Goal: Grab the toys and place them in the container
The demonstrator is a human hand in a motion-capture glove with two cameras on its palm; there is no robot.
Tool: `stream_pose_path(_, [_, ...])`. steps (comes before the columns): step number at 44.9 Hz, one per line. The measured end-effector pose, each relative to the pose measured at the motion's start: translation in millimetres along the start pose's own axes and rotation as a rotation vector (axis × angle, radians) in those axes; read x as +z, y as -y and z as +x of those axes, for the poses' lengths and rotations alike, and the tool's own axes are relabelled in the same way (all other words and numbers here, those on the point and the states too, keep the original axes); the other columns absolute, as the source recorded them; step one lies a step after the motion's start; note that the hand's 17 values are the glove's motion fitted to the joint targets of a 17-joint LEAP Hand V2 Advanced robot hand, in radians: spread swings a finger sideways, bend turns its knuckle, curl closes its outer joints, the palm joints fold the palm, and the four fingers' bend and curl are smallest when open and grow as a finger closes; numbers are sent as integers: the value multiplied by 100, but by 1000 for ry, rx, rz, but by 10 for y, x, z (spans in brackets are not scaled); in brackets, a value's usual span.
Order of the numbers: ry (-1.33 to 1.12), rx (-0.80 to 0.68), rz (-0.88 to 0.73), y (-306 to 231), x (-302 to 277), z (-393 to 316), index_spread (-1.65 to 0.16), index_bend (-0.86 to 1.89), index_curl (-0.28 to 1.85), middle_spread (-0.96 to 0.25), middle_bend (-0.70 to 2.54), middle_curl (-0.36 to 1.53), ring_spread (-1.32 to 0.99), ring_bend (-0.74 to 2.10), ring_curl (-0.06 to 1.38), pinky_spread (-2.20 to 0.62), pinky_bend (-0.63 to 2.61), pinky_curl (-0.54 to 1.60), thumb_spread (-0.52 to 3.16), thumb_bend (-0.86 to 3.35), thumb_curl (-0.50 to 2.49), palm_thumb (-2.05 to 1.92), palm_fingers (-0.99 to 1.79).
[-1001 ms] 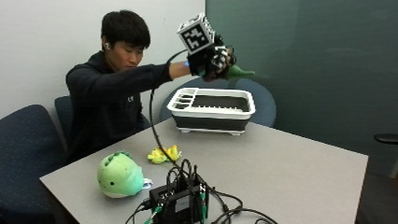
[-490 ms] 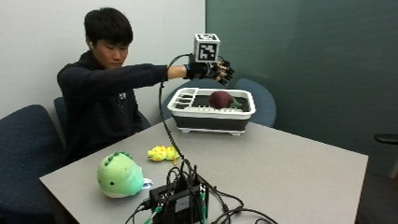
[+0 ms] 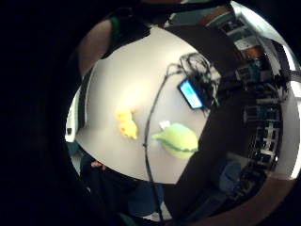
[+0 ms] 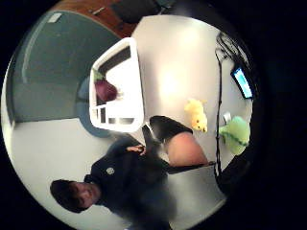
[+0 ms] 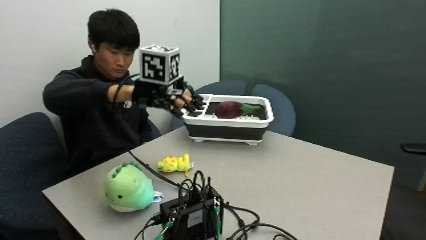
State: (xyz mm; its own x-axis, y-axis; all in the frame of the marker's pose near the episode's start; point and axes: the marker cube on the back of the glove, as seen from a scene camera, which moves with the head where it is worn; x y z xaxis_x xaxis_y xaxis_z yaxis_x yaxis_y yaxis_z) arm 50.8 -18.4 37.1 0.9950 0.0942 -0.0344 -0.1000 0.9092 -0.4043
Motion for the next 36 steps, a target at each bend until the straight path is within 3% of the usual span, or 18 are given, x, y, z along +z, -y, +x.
stream_pose_path(10, [-50,149,-246,62,748,387,-20,18,25,6,5,30,0,15,17,2,79,31,119,-4,39,4,-35])
stream_pose_path(19, [-154,107,-394,-22,1492,99,-15,18,28,10,4,23,3,10,14,3,71,30,112,-4,36,-2,-39])
stream_pose_path(24, [-166,88,-370,38,1694,50,-13,29,33,11,4,19,3,7,12,3,65,29,109,-4,35,-2,-34])
stream_pose_path(30, [-174,36,-229,91,1774,-42,-15,77,47,9,5,15,3,5,7,3,51,27,122,5,37,11,-16])
stream_pose_path(36, [-145,9,-173,115,1783,-89,-17,101,55,4,14,16,1,11,6,3,49,27,131,15,42,29,-5])
